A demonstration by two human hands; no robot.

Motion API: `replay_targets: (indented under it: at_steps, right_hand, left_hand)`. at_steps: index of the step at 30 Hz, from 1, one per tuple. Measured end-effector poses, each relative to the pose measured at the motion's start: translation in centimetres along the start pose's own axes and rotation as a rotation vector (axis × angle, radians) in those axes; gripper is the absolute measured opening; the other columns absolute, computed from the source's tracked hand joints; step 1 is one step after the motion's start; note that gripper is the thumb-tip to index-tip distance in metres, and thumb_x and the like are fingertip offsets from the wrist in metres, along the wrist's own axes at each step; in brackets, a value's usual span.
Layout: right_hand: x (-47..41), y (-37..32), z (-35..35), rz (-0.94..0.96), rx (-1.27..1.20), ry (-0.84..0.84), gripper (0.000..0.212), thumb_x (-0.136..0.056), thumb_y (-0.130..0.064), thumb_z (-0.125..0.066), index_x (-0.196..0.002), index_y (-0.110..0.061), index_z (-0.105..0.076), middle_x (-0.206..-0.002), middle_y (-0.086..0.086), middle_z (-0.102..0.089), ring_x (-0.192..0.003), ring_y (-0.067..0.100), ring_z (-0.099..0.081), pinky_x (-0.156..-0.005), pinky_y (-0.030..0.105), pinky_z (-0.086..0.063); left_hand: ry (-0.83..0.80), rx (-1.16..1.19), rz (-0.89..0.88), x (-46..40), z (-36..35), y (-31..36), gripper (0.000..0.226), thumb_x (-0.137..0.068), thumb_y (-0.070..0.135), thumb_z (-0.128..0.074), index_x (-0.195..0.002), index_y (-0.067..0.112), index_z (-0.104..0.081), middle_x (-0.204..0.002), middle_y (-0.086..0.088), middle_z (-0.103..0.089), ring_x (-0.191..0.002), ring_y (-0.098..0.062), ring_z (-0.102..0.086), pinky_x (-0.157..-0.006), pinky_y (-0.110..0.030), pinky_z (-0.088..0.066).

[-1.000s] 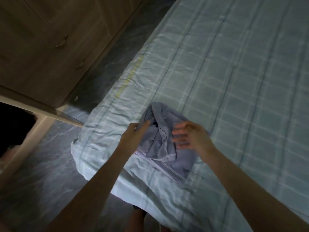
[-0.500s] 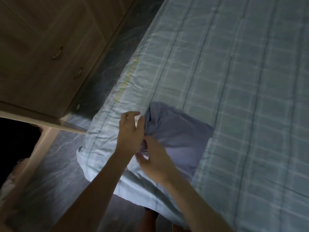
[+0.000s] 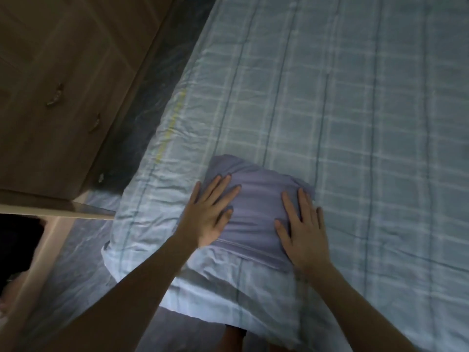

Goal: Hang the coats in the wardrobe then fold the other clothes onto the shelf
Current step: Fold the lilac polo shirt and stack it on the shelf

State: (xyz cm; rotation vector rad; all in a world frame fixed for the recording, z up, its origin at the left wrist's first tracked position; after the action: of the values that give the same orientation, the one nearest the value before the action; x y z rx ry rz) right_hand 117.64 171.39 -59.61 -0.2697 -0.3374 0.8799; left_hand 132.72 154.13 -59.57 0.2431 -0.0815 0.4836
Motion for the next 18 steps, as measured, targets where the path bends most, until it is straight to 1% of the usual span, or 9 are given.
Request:
replay_targets:
  at_steps: [3, 5, 6, 7, 9, 11, 13, 16, 18]
  right_hand:
    - [-0.3, 0.6, 0.0, 0.02, 0.061, -0.04, 0.064, -0.095, -0.061, -0.02, -0.152, -0.032, -0.023, -0.159, 0.008, -0.023, -0.144, 0.027, -0.026, -0.114, 0.053, -0.025]
    - [-0.6, 0.0, 1.2, 0.014, 0.072, 0.018, 0.064, -0.096, -0.056, -0.026, -0.15, -0.024, -0.03, -0.156, 0.013, -0.029, -0.138, 0.033, -0.033, -0.111, 0.053, -0.028]
    - [-0.9, -0.4, 2.0, 0.018, 0.048, 0.087, 0.062, -0.095, -0.052, -0.03, -0.148, -0.018, -0.035, -0.154, 0.016, -0.03, -0.136, 0.036, -0.035, -0.11, 0.052, -0.03]
    - [-1.2, -0.9, 2.7, 0.027, 0.012, 0.145, 0.06, -0.095, -0.047, -0.033, -0.145, -0.014, -0.037, -0.154, 0.017, -0.029, -0.136, 0.037, -0.034, -0.11, 0.051, -0.03]
    - [-2.2, -1.6, 3.2, 0.057, -0.046, 0.199, 0.057, -0.096, -0.04, -0.037, -0.145, -0.011, -0.036, -0.156, 0.017, -0.025, -0.14, 0.036, -0.027, -0.114, 0.049, -0.025]
    - [-3.3, -1.5, 2.2, 0.054, -0.044, 0.156, 0.059, -0.098, -0.041, -0.033, -0.151, -0.014, -0.028, -0.159, 0.014, -0.019, -0.145, 0.032, -0.019, -0.118, 0.049, -0.016]
    - [-3.7, -0.6, 0.4, 0.003, -0.006, 0.075, 0.062, -0.099, -0.047, -0.023, -0.153, -0.018, -0.023, -0.16, 0.013, -0.016, -0.148, 0.029, -0.014, -0.118, 0.051, -0.012]
    - [-3.9, 0.2, -0.4, -0.032, 0.006, -0.001, 0.066, -0.095, -0.049, -0.018, -0.153, -0.018, -0.023, -0.159, 0.014, -0.02, -0.146, 0.03, -0.018, -0.118, 0.052, -0.012]
    - [-4.5, 0.2, 0.6, -0.041, -0.013, -0.047, 0.072, -0.088, -0.052, -0.02, -0.151, -0.018, -0.028, -0.156, 0.015, -0.027, -0.142, 0.033, -0.025, -0.116, 0.051, -0.017]
  left_hand:
    - [0.003, -0.031, 0.002, -0.2, 0.3, 0.2, 0.052, -0.1, 0.046, -0.026, -0.149, 0.03, -0.037, -0.16, 0.002, -0.024, -0.148, -0.015, -0.018, -0.118, -0.049, -0.012]
    - [0.067, -0.05, -0.006, -1.0, 1.8, 0.9, 0.05, -0.099, 0.045, -0.028, -0.14, 0.025, -0.05, -0.153, -0.002, -0.039, -0.142, -0.02, -0.033, -0.118, -0.049, -0.016]
    - [0.113, -0.047, -0.012, -1.7, 2.7, 1.2, 0.048, -0.099, 0.043, -0.03, -0.135, 0.022, -0.055, -0.148, -0.004, -0.044, -0.138, -0.023, -0.039, -0.117, -0.049, -0.018]
    - [0.16, -0.033, -0.02, -2.5, 3.6, 1.5, 0.046, -0.099, 0.04, -0.032, -0.133, 0.019, -0.056, -0.147, -0.006, -0.045, -0.137, -0.024, -0.04, -0.117, -0.049, -0.019]
    - [0.214, -0.003, -0.044, -4.1, 4.4, 1.9, 0.044, -0.101, 0.033, -0.033, -0.138, 0.017, -0.05, -0.153, -0.007, -0.037, -0.143, -0.024, -0.032, -0.118, -0.049, -0.017]
    - [0.17, 0.04, -0.047, -5.6, 2.9, 1.7, 0.047, -0.102, 0.034, -0.029, -0.146, 0.02, -0.041, -0.159, -0.005, -0.026, -0.148, -0.023, -0.019, -0.119, -0.048, -0.014]
    - [0.093, 0.069, -0.005, -6.2, 0.7, 0.6, 0.05, -0.102, 0.038, -0.024, -0.149, 0.026, -0.035, -0.16, -0.004, -0.023, -0.149, -0.022, -0.016, -0.118, -0.05, -0.014]
    - [0.066, 0.075, 0.012, -6.9, -0.2, 0.0, 0.054, -0.093, 0.038, -0.03, -0.143, 0.026, -0.045, -0.156, -0.004, -0.032, -0.145, -0.024, -0.027, -0.116, -0.049, -0.019]
    - [0.038, 0.088, 0.001, -7.6, 0.9, 0.1, 0.059, -0.081, 0.041, -0.038, -0.137, 0.025, -0.049, -0.155, -0.004, -0.033, -0.144, -0.024, -0.027, -0.116, -0.048, -0.017]
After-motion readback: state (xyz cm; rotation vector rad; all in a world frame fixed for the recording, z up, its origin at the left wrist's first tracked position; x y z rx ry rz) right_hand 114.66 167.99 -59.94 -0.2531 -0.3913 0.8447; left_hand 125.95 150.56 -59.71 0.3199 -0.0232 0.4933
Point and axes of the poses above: each hand's wrist, its own x-axis away from the middle knuckle, its own z-axis out of the back of the hand, y = z × x, the point moved 6 cm from there along -x, towards the middle knuckle
